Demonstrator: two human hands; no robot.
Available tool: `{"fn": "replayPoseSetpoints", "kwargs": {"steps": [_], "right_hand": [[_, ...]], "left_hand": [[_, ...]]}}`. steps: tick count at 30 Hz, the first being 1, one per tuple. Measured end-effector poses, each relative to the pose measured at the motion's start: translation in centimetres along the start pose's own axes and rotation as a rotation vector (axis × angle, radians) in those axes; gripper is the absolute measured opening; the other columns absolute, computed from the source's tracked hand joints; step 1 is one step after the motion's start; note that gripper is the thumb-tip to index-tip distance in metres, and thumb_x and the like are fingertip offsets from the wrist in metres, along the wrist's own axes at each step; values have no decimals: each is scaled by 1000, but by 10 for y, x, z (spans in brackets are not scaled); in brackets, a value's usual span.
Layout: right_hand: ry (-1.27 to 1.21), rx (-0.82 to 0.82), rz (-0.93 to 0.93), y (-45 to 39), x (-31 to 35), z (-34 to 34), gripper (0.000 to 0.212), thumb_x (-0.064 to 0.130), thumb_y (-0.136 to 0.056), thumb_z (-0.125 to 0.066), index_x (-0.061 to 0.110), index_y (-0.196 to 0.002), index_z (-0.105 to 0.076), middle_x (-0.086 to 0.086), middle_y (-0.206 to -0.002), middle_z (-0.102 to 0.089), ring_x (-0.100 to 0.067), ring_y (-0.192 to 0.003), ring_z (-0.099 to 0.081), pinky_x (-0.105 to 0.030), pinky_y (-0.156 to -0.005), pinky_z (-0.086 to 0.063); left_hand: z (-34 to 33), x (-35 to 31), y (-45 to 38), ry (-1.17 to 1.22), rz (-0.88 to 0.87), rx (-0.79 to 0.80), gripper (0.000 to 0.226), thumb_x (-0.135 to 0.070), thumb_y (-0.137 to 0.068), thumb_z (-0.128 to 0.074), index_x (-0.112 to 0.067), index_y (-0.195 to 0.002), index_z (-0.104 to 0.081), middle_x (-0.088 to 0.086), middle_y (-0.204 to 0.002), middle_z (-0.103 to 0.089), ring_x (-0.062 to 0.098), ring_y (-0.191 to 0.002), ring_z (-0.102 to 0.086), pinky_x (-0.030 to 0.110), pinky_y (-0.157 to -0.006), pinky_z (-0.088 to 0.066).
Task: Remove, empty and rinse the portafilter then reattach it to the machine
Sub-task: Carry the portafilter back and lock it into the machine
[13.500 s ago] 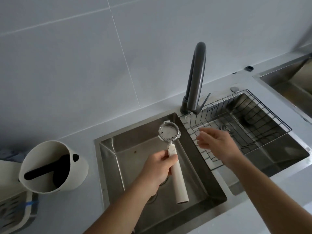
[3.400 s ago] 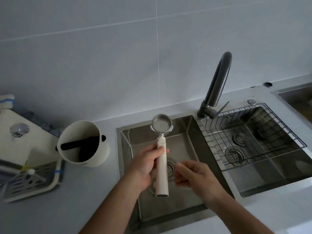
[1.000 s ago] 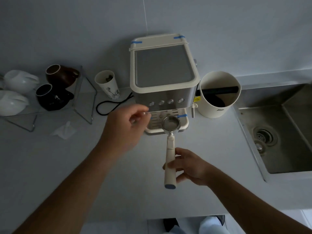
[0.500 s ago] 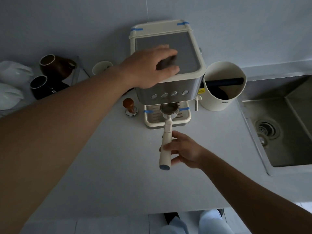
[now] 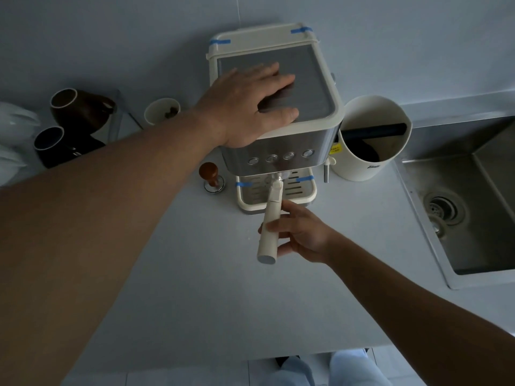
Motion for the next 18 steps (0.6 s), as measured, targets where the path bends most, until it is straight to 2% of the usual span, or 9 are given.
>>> {"fn": "replayPoseSetpoints", "kwargs": {"steps": [5,8,12,18], "right_hand": [[-10,-1,28,-10,8,-4,52,0,-90,-64,29,-128,-43,-15,-114,-64,-31,-102,-65,-49,-80,-59],[-19,-7,54,-18,15,-10,51,0,-89,-65,28,-126,-44,-17,-123,-59,-33,-105,-63,-50,-82,-59],[-46,-30,100,-29,21,-16,53,1,-89,-65,27,-129,-42,-7,-116,-56,-30,-103,-63,-47,-80,-60],[-116,-33,158,-40,17,-28,51,1,-88,-68,22,-129,-46,-8,-115,-57,-31,-106,-63,-50,-82,-61]], "left_hand": [[0,0,0,17,9,-8,74,-70,-85,-38,-37,-150,-28,-2,-163,-19,15,-149,-15,43,-118,-8],[1,0,1,27,19,-7,73,-69,-86,-39,-37,-150,-28,-3,-163,-18,14,-149,-15,41,-118,-7],[1,-2,2,34,28,-16,71,-67,-87,-41,-37,-150,-28,-4,-163,-19,13,-148,-15,39,-117,-7],[0,-2,2,50,40,-12,71,-67,-87,-42,-38,-149,-29,-5,-163,-19,12,-148,-14,39,-117,-5]]}}
Point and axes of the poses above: each hand's wrist, its own y-axis away from the middle knuckle, its own z-axis out of the back of the hand, x = y × z, the point moved 2 cm from there along -y, towards the middle knuckle
